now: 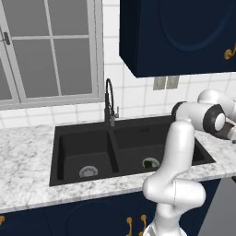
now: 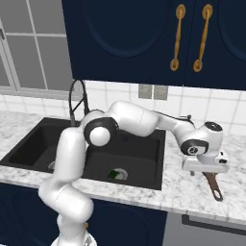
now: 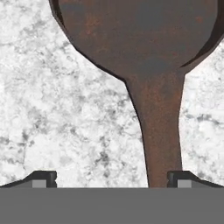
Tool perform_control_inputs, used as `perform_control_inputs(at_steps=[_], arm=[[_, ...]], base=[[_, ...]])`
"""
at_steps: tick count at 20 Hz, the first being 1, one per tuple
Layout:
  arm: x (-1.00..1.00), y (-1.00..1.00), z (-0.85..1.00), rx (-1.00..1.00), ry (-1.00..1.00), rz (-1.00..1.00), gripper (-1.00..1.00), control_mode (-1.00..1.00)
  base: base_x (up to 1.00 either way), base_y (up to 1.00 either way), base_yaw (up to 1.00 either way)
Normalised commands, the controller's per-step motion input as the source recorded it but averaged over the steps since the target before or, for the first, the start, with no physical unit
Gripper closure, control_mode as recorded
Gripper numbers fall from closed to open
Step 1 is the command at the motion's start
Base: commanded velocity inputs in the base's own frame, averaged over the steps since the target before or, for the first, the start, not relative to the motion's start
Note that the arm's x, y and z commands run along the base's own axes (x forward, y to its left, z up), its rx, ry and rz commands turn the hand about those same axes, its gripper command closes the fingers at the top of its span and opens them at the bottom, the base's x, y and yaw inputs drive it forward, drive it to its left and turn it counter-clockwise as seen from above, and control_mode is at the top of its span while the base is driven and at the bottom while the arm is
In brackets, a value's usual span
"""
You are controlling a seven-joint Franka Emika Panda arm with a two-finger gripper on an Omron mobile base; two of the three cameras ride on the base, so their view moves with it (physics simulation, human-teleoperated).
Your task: Pick the pan and sponge and place them into the sink. Then turn on the water.
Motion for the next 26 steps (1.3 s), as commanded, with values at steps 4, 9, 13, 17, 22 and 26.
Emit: perform_control_inputs(at_steps=[4,9,13,17,22,26], arm=[[0.24,-0.25,-0.32,0.00,0.05,0.06,-1.00,-1.00],[0.27,-0.07,-0.48,0.00,0.06,0.05,-1.00,-1.00],[0.28,0.00,-0.47,0.00,0.08,0.05,-1.00,-1.00],[0.28,-0.01,-0.37,0.00,0.04,0.04,-1.00,-1.00],[0.09,0.00,-0.09,0.00,0.02,0.00,1.00,-1.00],[-0.08,0.26,0.01,0.04,-0.05,0.03,1.00,-1.00]], base=[[0.00,0.00,0.00],[0.00,0.00,0.00],[0.00,0.00,0.00],[0.00,0.00,0.00],[0.00,0.00,0.00],[0.00,0.00,0.00]])
